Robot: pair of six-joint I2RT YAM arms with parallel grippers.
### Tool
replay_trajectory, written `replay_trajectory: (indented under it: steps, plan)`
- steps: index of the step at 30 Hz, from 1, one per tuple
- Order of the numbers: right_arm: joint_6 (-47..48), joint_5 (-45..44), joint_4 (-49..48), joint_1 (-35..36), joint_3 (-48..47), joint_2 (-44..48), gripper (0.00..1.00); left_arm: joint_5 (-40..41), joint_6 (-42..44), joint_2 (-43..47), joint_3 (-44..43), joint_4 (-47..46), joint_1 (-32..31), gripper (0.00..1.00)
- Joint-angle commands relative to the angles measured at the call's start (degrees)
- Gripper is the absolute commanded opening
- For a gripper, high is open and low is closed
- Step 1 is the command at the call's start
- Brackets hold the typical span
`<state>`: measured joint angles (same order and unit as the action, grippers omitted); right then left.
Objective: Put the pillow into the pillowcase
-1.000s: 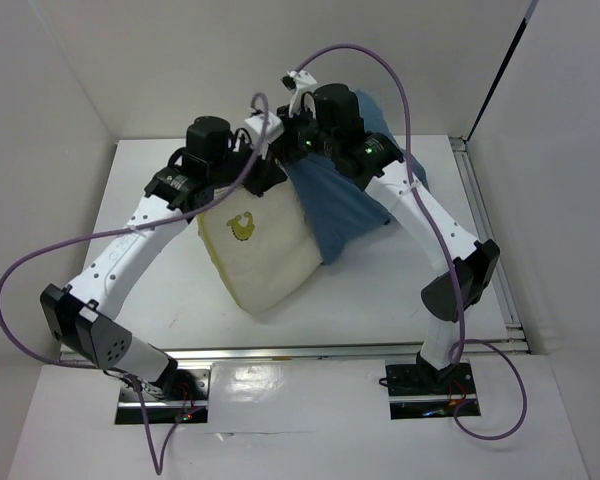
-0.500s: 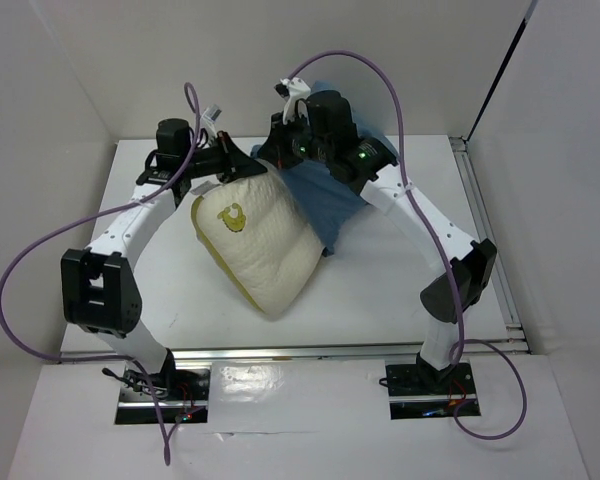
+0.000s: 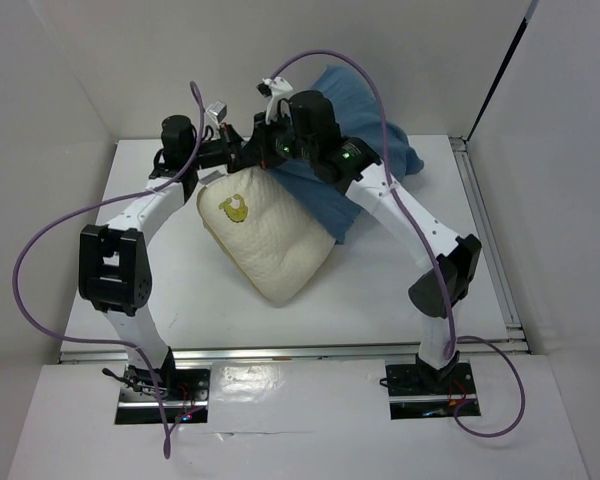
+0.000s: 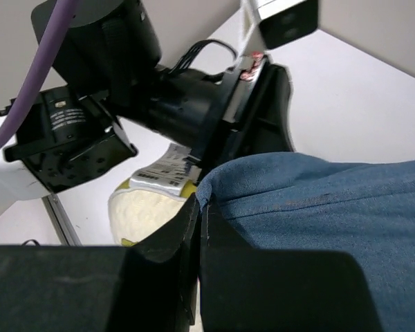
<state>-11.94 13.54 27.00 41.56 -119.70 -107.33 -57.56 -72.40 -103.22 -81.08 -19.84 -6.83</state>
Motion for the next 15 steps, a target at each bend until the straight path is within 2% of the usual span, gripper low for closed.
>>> replay_trajectory:
  steps: [1, 6, 9, 14, 15]
  plan:
    - [-3.61, 11.67, -7.4, 6.43, -5.19, -0.68, 0.0, 6.4, -7.39, -1.28, -4.44, -11.89, 0.5, 0.0]
    - [-6.42, 12.21, -7.4, 6.08, -5.72, -4.98, 0.0, 7.46, -11.18, -1.81, -2.25, -18.21, -0.02, 0.0]
    - [-9.67, 14.32, -7.4, 4.06, -5.72, -6.66, 0.0, 7.46, -11.71, -1.81, -0.31, -18.22, -0.03, 0.0]
    - [-9.07, 13.45, -7.93, 4.05, -3.96, -6.14, 0.0, 7.46, -11.71, -4.0, 3.99, -18.75, -0.03, 0.0]
    - [-8.54, 12.83, -7.93, 4.05, -3.96, -5.62, 0.15, 7.46, -11.71, -4.62, 4.0, -18.75, 0.58, 0.0]
